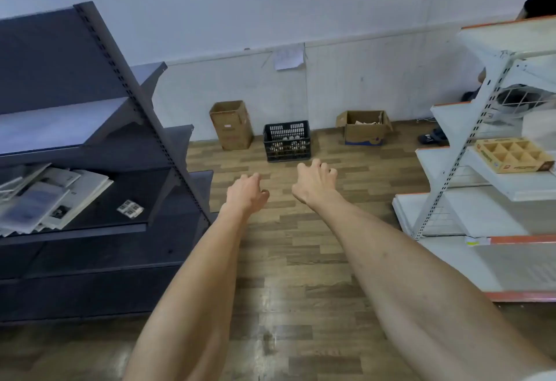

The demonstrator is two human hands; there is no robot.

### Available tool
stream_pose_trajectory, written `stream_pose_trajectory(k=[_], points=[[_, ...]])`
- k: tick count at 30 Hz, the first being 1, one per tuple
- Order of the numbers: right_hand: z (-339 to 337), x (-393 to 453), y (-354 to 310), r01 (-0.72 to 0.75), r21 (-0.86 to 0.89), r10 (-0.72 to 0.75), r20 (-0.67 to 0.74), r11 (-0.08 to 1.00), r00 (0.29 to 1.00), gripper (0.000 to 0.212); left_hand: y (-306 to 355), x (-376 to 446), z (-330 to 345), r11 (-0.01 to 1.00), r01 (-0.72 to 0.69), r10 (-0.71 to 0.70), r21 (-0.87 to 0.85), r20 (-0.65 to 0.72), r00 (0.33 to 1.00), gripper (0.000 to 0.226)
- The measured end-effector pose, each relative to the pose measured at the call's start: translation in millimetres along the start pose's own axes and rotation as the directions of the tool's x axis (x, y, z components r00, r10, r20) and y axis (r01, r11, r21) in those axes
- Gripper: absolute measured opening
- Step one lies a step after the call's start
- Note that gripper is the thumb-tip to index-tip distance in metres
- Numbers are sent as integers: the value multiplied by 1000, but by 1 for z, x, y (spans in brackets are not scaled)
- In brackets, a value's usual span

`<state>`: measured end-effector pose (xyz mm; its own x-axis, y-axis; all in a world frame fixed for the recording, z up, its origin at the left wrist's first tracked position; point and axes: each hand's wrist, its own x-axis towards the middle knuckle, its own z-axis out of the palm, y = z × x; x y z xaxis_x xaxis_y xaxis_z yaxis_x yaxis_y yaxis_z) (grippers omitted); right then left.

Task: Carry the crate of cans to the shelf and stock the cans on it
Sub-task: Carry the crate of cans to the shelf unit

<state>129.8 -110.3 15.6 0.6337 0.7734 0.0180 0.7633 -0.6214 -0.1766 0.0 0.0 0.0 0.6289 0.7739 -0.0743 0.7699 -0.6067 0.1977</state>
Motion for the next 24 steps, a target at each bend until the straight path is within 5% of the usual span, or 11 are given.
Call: stream_pose_trajectory(k=[16,24], points=[[69,216,-29,-83,-18,85,141,996,986,40,-11,230,34,998,16,-13,-61,50,999,43],[72,355,-37,-96,138,77,134,986,988,29,-33,369,28,988,82,-71,-130,88,994,30]])
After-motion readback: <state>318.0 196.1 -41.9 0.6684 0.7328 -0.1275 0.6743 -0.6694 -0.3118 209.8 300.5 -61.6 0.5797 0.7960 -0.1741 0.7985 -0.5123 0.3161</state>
